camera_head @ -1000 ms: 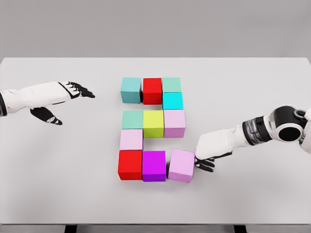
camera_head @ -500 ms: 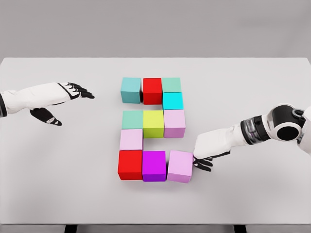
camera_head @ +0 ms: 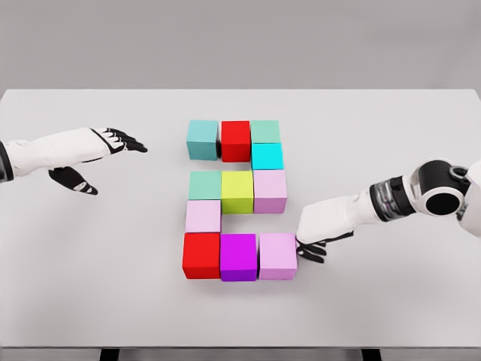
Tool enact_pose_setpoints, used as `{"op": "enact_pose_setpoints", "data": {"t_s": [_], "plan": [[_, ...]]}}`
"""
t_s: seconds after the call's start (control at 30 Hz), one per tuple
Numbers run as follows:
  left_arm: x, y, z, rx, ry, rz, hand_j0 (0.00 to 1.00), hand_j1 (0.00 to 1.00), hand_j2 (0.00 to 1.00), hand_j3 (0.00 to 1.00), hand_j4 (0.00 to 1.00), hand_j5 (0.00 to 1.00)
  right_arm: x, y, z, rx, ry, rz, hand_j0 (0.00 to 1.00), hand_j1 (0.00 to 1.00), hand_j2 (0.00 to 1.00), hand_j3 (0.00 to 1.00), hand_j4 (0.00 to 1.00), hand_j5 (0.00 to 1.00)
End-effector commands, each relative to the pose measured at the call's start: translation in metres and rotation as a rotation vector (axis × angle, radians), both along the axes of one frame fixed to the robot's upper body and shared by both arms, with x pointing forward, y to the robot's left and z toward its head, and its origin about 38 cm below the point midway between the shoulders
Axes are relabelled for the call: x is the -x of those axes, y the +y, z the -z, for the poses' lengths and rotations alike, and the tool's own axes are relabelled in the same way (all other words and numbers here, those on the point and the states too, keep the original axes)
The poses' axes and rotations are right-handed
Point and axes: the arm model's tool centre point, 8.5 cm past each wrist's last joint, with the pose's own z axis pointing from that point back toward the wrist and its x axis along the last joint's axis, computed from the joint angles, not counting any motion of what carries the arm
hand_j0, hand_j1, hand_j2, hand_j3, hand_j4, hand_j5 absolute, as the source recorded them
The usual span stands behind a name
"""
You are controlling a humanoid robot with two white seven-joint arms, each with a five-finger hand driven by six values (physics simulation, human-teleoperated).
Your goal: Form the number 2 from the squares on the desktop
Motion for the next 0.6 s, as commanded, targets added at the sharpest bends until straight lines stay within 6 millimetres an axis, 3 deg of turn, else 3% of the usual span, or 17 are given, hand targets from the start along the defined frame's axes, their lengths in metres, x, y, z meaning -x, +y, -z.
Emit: {"op": "enact_pose_setpoints", "data": {"t_s": [0.0, 0.17, 0.23, 0.3, 0.37, 0.4, 0.57], "plan": [[0.000, 0.000, -0.001, 0.006, 0.001, -0.003, 1.00, 1.00, 1.00, 1.00, 1.00, 1.00, -0.008, -0.010, 0.003, 0.014, 0.002, 0.041, 0.11, 0.11, 0.11, 0.11, 0.11, 0.11], [0.000, -0.001, 0.000, 0.012, 0.002, -0.002, 1.00, 1.00, 1.00, 1.00, 1.00, 1.00, -0.040, -0.045, -0.016, 0.008, -0.059, 0.180, 0.11, 0.11, 0.11, 0.11, 0.11, 0.11], [0.000, 0.000, -0.001, 0.012, 0.002, -0.003, 1.00, 1.00, 1.00, 1.00, 1.00, 1.00, -0.051, -0.066, -0.045, -0.017, -0.127, 0.241, 0.14, 0.14, 0.14, 0.14, 0.14, 0.14], [0.000, 0.000, -0.001, 0.012, 0.003, -0.004, 1.00, 1.00, 1.00, 1.00, 1.00, 1.00, -0.059, -0.086, -0.075, -0.048, -0.198, 0.297, 0.33, 0.33, 0.33, 0.33, 0.33, 0.33], [-0.001, 0.002, 0.000, 0.011, 0.005, -0.010, 1.00, 1.00, 1.00, 1.00, 1.00, 1.00, -0.062, -0.101, -0.092, -0.066, -0.238, 0.337, 0.70, 0.70, 0.70, 0.70, 0.70, 0.70], [-0.001, 0.002, 0.001, 0.012, 0.007, -0.012, 1.00, 1.00, 1.00, 1.00, 1.00, 1.00, -0.062, -0.106, -0.095, -0.066, -0.244, 0.348, 1.00, 1.00, 1.00, 1.00, 1.00, 1.00], [-0.002, 0.006, 0.004, 0.007, 0.014, -0.025, 1.00, 1.00, 1.00, 1.00, 1.00, 1.00, -0.067, -0.119, -0.085, -0.052, -0.221, 0.399, 1.00, 1.00, 1.00, 1.00, 1.00, 1.00]]}}
